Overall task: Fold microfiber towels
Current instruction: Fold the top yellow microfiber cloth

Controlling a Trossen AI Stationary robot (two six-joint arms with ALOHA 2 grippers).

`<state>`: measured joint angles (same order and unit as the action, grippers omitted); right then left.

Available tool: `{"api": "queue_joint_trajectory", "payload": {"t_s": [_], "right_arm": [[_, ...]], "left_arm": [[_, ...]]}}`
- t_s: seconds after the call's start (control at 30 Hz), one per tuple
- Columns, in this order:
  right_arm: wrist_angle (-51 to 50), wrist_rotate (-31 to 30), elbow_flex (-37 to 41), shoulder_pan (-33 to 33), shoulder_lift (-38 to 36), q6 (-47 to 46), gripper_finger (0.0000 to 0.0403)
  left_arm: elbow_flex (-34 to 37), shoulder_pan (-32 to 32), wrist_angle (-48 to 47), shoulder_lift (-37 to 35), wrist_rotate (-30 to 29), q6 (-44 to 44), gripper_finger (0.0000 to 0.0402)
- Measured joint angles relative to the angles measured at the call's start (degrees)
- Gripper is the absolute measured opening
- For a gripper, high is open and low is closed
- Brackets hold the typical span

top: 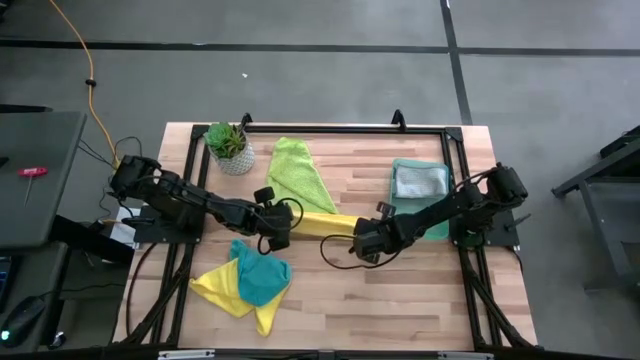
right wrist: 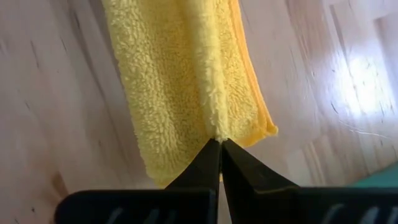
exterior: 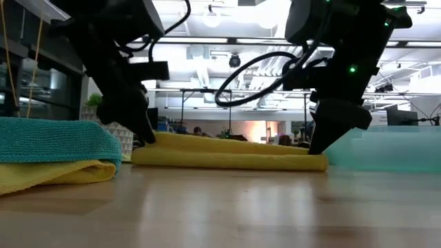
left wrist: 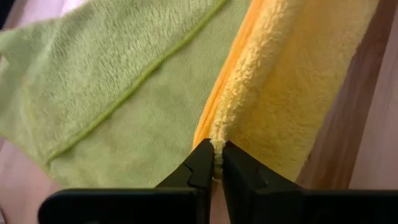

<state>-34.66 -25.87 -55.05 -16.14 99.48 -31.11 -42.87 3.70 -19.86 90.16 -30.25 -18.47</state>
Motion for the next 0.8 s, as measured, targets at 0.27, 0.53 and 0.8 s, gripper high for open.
{"api": "queue_joint_trajectory", "payload": {"t_s": [0.27, 0.53, 0.8], "right_arm": [[-0.3, -2.2, 0.0, 0.0, 0.0, 1.8, 0.0070], [-1.3, -8.4, 0.0, 0.0, -2.0, 6.7, 0.0172], [5.5, -2.6, 0.2, -1.5, -5.2, 11.8, 0.0183]], "left_arm": [[0.0, -0.3, -0.2, 2.2, -4.7, 3.6, 0.0067], [0.0, -2.0, -0.9, -1.2, -6.5, 9.7, 0.0144], [0.5, -1.9, 5.4, -6.7, 13.8, 16.3, 0.0162]]}}
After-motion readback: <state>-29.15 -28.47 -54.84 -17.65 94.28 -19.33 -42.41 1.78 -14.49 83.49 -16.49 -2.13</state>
